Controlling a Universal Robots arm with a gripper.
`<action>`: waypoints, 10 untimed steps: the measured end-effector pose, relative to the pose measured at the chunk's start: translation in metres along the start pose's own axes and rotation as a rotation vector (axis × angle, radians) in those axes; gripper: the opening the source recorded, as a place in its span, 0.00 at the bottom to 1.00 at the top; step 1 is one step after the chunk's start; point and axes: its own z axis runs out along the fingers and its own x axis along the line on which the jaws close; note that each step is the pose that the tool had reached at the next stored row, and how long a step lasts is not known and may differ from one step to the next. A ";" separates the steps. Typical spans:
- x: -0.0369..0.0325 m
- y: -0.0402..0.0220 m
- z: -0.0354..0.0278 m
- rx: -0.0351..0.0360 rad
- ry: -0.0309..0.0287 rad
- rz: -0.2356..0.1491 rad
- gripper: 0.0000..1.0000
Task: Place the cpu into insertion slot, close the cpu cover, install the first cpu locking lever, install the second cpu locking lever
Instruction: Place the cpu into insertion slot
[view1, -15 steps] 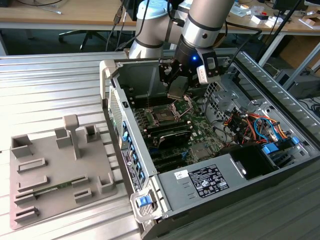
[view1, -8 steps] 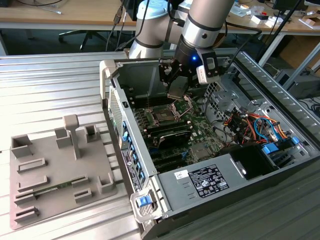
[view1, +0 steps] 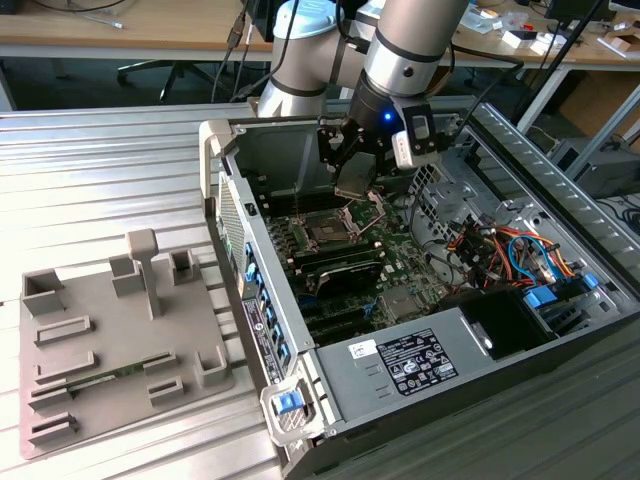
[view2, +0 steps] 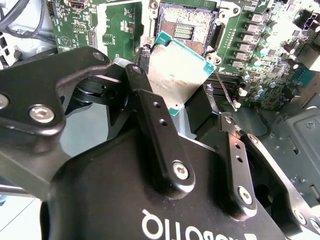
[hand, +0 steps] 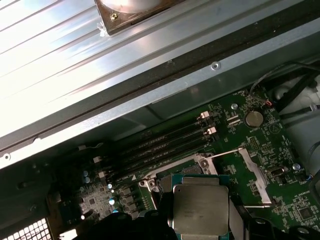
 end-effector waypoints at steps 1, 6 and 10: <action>0.0000 0.0000 0.0000 0.0000 -0.0001 0.002 0.55; 0.0000 0.0000 0.0002 -0.0001 -0.0009 0.011 0.55; 0.0000 0.0000 0.0003 -0.0002 -0.0014 0.016 0.55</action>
